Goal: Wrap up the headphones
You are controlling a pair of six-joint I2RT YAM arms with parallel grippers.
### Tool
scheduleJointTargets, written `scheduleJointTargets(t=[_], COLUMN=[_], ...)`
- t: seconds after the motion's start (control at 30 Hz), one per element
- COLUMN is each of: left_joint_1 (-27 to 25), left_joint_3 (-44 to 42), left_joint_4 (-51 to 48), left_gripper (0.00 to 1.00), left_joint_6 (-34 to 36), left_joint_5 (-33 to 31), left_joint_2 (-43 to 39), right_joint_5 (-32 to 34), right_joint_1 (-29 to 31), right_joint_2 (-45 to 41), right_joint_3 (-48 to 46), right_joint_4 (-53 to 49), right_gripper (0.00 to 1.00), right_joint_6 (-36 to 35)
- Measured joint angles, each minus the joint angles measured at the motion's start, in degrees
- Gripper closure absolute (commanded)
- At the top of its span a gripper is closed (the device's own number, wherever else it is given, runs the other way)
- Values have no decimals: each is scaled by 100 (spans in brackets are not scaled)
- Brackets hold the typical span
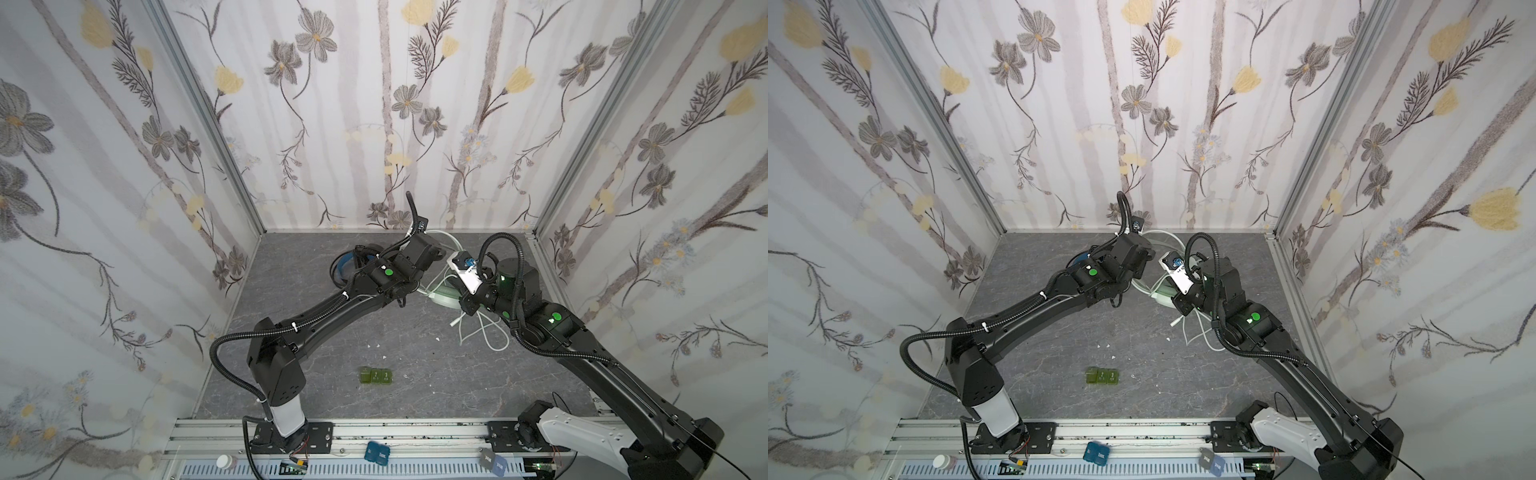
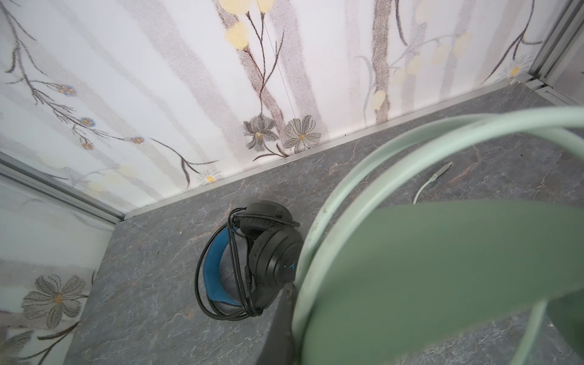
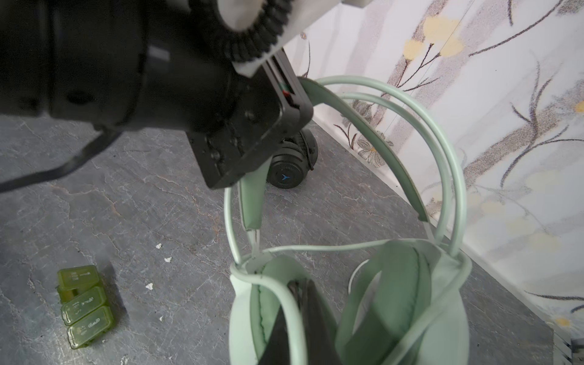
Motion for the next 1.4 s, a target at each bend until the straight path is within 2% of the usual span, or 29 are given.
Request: scheduleJointTargets(t=[0.27,0.57,0.67,0.8,0.9,1.07,1.4], left_joint_1=[-46,-48,-48,-44,-31,0,125], left_joint_3=[-92,114,459,1204,1648,2361,2570], left_joint_4=[4,-20,-160,-448,-538,-763,-977], left_gripper=[100,100,100,100,100,100,100], left_joint_6=[673,815,656,275,-24,-437,-726], left_joint_5=[-37,-118,-170,-562,-811,-828,-761], left_joint_2=[-168,-85,101,516,796,1233,1322], right_joint_5=[118,-17,-284,-667,-839,-940,-997], right_joint_1=[0,0,0,-2,-2,-7,-118], right_joint_2=[9,-83,-87,-83,-72,-31,-109], right_joint_3=[83,90,90,90,96,133,166], right_joint_4=[-160,-162,-50,221,310,448,415], right_gripper=[100,100,100,100,100,100,100], right_joint_6=[-232,-153,138,621,815,977,1123])
